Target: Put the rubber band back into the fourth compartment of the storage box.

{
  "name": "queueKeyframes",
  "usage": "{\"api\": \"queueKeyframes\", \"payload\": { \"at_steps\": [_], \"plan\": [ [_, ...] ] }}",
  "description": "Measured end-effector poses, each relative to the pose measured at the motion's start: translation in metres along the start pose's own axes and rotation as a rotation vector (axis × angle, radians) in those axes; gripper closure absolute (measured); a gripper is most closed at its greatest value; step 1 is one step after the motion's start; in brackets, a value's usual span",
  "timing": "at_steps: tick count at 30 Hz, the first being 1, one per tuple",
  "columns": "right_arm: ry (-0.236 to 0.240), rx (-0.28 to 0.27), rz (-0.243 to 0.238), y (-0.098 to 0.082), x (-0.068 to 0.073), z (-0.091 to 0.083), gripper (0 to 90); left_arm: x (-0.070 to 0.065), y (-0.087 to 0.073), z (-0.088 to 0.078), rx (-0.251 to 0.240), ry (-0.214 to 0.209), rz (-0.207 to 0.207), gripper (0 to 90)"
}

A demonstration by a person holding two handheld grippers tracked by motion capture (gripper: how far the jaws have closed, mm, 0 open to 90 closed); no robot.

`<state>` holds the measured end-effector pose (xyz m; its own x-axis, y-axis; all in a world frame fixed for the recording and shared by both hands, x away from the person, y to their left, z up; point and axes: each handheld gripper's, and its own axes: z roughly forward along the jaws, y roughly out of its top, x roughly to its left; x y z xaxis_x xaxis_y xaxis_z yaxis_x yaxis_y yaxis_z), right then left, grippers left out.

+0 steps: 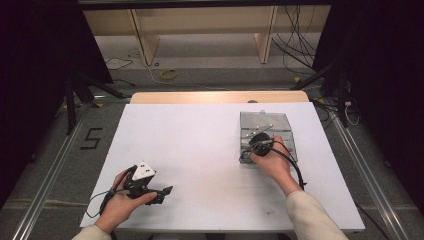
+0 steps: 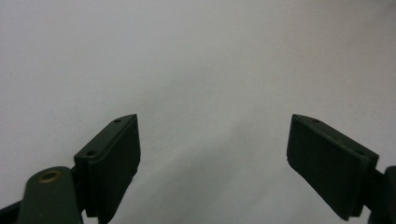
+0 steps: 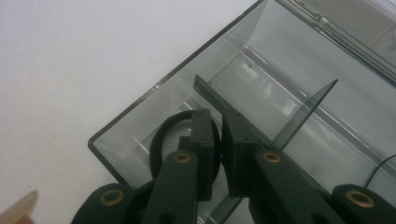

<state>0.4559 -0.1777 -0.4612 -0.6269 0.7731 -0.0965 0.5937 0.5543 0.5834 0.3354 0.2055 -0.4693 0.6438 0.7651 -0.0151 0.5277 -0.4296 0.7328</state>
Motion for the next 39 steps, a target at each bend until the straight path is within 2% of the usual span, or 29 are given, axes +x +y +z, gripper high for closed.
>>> {"api": "queueKeyframes", "payload": {
  "at_steps": [18,39],
  "plan": [
    [-0.004,-0.015,0.018,0.000,-0.001,-0.004,79.9,0.000,0.000,-0.001,-0.007,0.004,0.001,17.1],
    [-0.003,-0.077,0.064,-0.001,-0.006,-0.024,67.2,0.000,0.001,-0.001,-0.011,0.007,-0.001,17.2]
  ]
}}
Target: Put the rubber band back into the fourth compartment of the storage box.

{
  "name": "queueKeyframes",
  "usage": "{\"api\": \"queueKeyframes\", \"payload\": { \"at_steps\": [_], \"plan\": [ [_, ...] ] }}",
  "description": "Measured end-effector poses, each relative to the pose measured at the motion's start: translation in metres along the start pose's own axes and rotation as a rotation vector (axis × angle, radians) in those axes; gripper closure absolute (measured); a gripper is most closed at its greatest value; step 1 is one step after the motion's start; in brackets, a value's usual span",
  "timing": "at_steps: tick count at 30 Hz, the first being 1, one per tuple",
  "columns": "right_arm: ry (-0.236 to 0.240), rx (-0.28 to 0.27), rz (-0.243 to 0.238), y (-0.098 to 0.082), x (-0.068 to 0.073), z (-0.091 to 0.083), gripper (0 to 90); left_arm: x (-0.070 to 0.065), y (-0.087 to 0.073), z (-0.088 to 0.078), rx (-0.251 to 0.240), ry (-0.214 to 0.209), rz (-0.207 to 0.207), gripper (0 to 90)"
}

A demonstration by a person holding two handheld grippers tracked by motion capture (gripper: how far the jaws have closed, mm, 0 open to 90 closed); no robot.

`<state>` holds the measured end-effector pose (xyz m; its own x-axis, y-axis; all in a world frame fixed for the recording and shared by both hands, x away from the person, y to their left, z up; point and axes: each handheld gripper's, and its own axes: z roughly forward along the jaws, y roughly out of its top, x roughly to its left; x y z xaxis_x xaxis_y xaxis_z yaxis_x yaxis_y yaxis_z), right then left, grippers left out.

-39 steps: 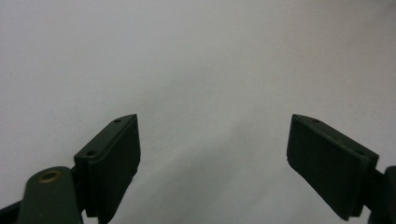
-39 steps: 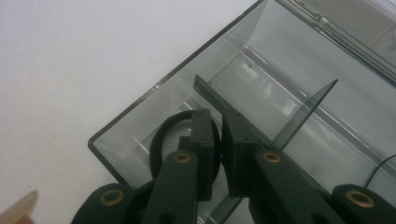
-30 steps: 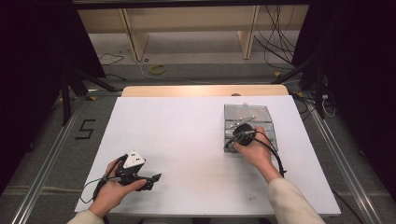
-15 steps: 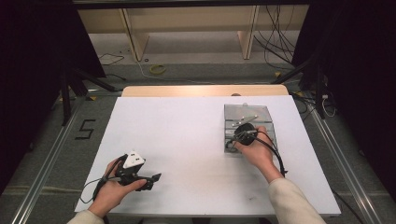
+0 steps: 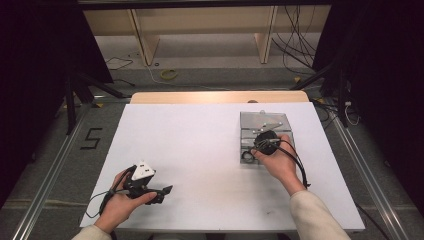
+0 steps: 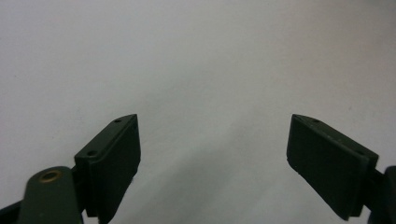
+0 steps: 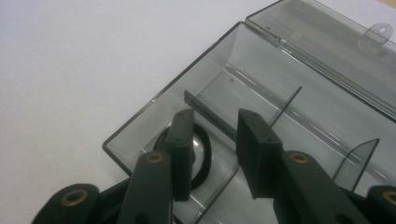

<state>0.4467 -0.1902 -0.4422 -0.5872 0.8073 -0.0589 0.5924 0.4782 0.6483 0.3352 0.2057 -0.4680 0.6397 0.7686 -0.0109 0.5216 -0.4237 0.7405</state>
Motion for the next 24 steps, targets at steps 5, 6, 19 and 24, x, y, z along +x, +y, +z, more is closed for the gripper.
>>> {"api": "queueKeyframes", "payload": {
  "at_steps": [5,6,19,24],
  "plan": [
    [0.003,-0.007,0.004,0.000,0.001,-0.004,66.0,0.000,0.000,0.000,-0.002,0.000,0.000,17.2],
    [0.003,-0.008,0.004,0.000,0.001,-0.004,65.7,0.000,0.000,0.000,0.000,-0.001,0.001,17.2],
    [0.018,-0.043,-0.017,-0.002,0.002,-0.016,58.6,0.000,0.000,0.000,0.000,0.001,-0.007,17.2],
    [0.031,-0.055,-0.055,-0.005,0.002,-0.021,47.9,0.000,0.000,0.000,0.000,0.003,-0.007,17.2]
  ]
}}
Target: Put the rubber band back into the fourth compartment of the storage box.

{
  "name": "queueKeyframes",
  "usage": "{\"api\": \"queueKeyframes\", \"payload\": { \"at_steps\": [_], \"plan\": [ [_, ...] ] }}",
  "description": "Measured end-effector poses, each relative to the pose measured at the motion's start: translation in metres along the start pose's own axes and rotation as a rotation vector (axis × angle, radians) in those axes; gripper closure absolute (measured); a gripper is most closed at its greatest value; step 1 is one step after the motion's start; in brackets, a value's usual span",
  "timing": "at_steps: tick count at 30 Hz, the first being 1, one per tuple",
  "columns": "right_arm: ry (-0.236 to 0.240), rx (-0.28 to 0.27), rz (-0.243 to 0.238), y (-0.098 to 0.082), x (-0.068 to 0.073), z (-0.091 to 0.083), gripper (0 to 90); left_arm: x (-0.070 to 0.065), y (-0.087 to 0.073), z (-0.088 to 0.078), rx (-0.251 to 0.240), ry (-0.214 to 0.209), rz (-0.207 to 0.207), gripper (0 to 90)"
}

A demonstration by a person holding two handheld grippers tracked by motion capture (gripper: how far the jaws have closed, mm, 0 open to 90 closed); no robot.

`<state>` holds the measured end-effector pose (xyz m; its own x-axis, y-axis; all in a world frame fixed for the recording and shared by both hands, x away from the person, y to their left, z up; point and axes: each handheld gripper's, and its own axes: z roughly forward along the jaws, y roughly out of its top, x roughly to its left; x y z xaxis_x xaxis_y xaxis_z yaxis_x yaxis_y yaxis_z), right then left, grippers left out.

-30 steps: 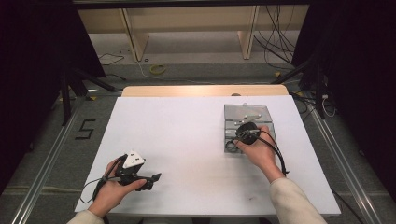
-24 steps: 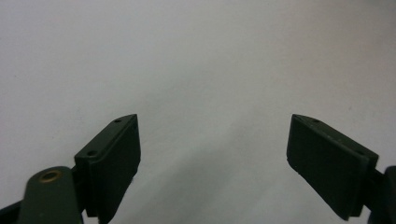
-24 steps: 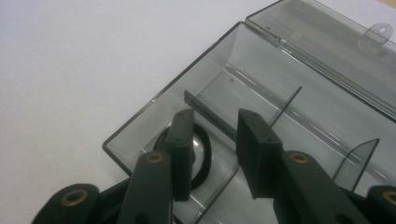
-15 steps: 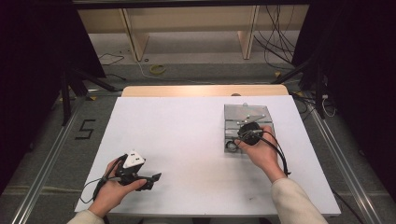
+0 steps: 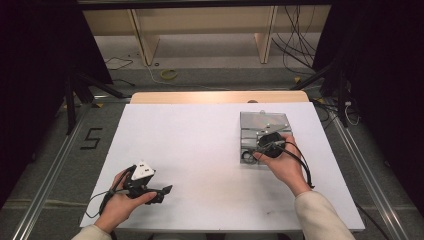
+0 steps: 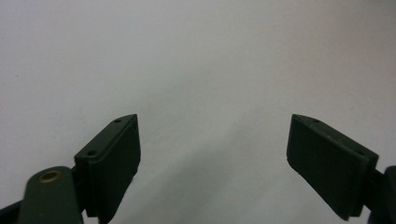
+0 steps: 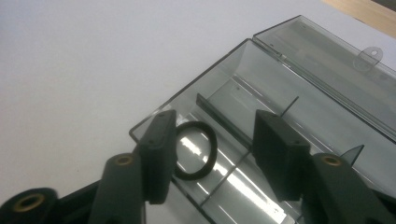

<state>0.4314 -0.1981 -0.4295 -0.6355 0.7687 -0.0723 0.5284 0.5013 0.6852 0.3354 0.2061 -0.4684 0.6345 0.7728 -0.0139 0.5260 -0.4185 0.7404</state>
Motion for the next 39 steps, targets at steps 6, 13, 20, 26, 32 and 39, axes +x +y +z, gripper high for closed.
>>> {"api": "queueKeyframes", "payload": {
  "at_steps": [6,13,20,26,32,39],
  "plan": [
    [0.037,-0.056,0.027,-0.006,0.002,-0.007,36.0,0.001,0.000,0.000,0.001,0.000,-0.001,17.1],
    [0.064,-0.100,0.056,-0.018,0.002,-0.016,27.3,0.001,-0.001,0.000,0.003,0.002,-0.001,17.1],
    [0.085,-0.129,0.066,-0.029,0.003,-0.023,24.5,0.001,0.000,0.001,0.005,0.002,0.004,17.1],
    [0.092,-0.149,0.063,-0.036,0.005,-0.028,24.2,0.000,0.000,0.001,0.004,0.002,0.003,17.1],
    [0.099,-0.160,0.063,-0.045,0.007,-0.032,24.0,0.000,0.000,0.001,0.004,0.001,0.007,17.1],
    [0.104,-0.169,0.074,-0.056,0.009,-0.039,23.9,0.000,0.000,0.001,0.006,0.000,0.006,17.1]
  ]
}}
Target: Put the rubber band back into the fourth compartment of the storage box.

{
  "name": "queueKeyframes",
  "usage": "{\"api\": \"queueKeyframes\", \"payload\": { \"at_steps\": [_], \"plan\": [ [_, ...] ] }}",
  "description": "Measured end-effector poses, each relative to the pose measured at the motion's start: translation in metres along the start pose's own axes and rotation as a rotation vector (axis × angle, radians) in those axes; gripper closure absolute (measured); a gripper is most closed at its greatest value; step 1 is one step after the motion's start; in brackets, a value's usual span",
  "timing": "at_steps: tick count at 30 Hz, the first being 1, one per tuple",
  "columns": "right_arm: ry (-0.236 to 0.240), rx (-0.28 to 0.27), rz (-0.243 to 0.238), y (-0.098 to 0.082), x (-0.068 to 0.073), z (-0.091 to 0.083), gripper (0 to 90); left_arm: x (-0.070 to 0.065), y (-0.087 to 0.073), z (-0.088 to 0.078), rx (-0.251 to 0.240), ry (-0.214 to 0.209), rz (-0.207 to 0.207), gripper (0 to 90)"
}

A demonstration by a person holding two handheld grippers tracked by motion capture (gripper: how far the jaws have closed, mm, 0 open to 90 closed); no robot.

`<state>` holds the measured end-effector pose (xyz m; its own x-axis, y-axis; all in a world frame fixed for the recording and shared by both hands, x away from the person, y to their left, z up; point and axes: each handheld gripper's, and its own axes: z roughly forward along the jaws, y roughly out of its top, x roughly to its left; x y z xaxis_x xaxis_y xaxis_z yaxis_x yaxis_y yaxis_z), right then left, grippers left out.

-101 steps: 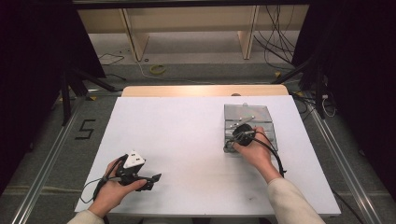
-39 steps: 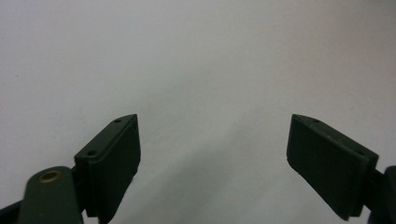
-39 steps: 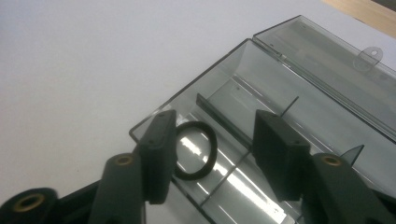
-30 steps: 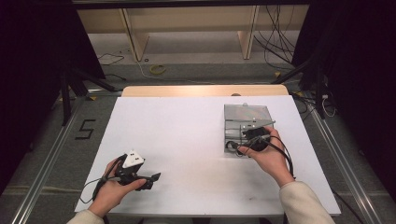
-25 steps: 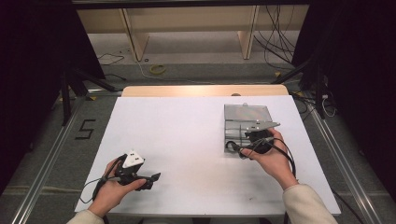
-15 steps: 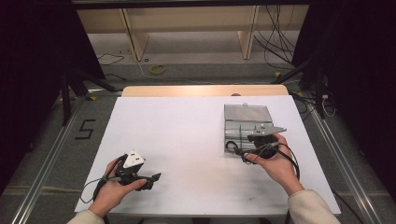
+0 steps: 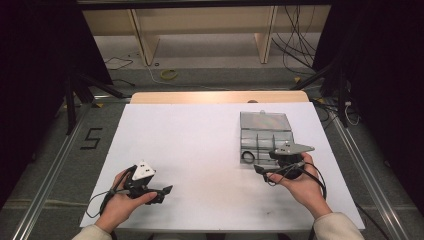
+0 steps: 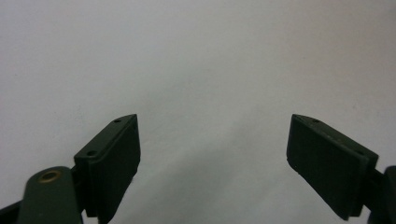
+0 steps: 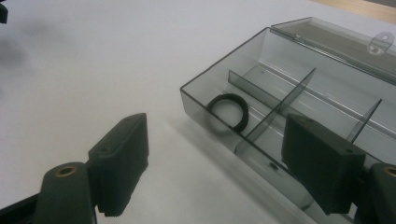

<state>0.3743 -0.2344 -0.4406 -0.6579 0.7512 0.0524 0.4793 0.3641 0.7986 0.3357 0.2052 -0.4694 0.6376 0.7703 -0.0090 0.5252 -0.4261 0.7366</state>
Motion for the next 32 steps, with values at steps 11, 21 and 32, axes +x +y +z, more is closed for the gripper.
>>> {"api": "queueKeyframes", "payload": {
  "at_steps": [11,21,32],
  "plan": [
    [-0.005,-0.016,0.002,-0.012,0.000,-0.013,23.0,0.000,0.000,0.000,0.000,0.001,0.000,17.1],
    [-0.007,-0.011,0.005,-0.022,0.001,-0.021,23.1,-0.001,0.000,0.000,0.001,-0.001,0.001,17.1],
    [-0.001,-0.006,0.001,-0.026,0.002,-0.024,22.5,0.000,0.001,0.000,-0.001,0.000,0.004,17.1]
  ]
}}
